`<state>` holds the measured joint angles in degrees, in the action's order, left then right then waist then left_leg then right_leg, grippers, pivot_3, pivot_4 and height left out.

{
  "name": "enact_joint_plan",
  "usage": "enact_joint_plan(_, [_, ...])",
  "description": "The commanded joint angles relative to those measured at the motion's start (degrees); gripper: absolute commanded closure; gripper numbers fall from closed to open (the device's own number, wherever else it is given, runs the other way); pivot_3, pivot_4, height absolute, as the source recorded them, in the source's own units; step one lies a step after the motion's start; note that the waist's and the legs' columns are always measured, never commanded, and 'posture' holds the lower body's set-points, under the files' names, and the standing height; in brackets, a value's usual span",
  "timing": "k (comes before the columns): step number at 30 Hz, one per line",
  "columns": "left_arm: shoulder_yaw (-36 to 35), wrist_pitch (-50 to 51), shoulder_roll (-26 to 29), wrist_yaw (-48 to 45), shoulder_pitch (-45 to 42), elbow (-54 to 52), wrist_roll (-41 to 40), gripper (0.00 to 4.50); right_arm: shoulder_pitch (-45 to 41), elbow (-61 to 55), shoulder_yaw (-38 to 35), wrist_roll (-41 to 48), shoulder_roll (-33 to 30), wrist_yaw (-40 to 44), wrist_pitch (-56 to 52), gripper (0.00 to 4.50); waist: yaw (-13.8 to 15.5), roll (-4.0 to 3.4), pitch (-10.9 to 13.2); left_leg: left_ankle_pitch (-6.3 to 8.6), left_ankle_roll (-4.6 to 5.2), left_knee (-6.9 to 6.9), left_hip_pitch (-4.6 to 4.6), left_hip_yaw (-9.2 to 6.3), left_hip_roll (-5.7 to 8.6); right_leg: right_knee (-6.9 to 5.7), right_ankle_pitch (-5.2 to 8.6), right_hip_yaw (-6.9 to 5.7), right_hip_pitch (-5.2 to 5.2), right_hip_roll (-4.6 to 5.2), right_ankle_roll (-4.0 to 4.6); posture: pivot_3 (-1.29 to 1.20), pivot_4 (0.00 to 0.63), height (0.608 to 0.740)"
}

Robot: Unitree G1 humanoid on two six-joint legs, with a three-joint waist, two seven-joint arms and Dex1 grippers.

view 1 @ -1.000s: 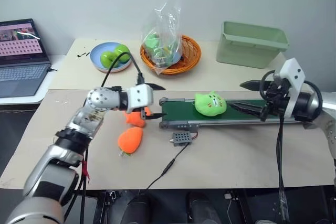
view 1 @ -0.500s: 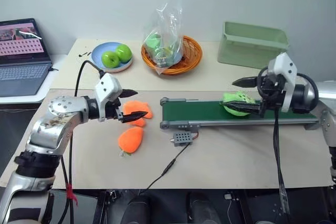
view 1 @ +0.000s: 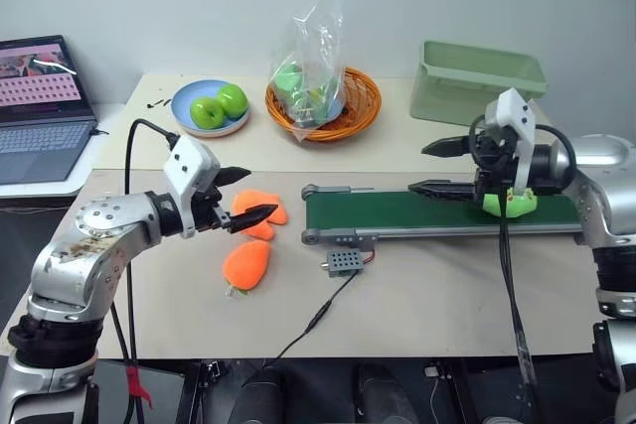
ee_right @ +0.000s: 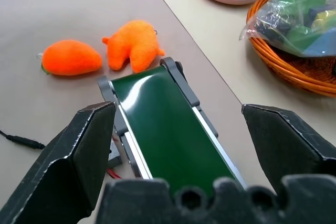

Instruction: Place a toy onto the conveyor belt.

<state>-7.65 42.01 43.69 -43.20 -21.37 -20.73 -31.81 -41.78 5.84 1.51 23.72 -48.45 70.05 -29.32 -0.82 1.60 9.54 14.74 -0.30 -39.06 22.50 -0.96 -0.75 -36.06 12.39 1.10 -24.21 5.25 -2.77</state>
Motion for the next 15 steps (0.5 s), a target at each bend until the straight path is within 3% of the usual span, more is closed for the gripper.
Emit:
enact_joint_plan(1, [-2.1,0.2,-0.1,1.3,0.2,-2.5,-0.9,0.05,-1.0,-0.6,-1.6,0.2,0.2,-0.1,1.2,0.0,0.0,0.0,0.0,0.0,0.0,0.0,0.0,0.0,0.0,0.0,0.0,0.0,0.0,0.0,0.0,0.0,0.15,0.74])
enact_joint_plan(15, [-2.2,0.4,-2.6,4.0,-1.5,-1.2,-0.9,0.05,0.5,-2.4,-2.7,0.8,0.5,-2.2,0.3,0.0,0.0,0.0,0.0,0.0,0.0,0.0,0.0,0.0,0.0,0.0,0.0,0.0,0.0,0.0,0.01,0.0,0.15,0.74])
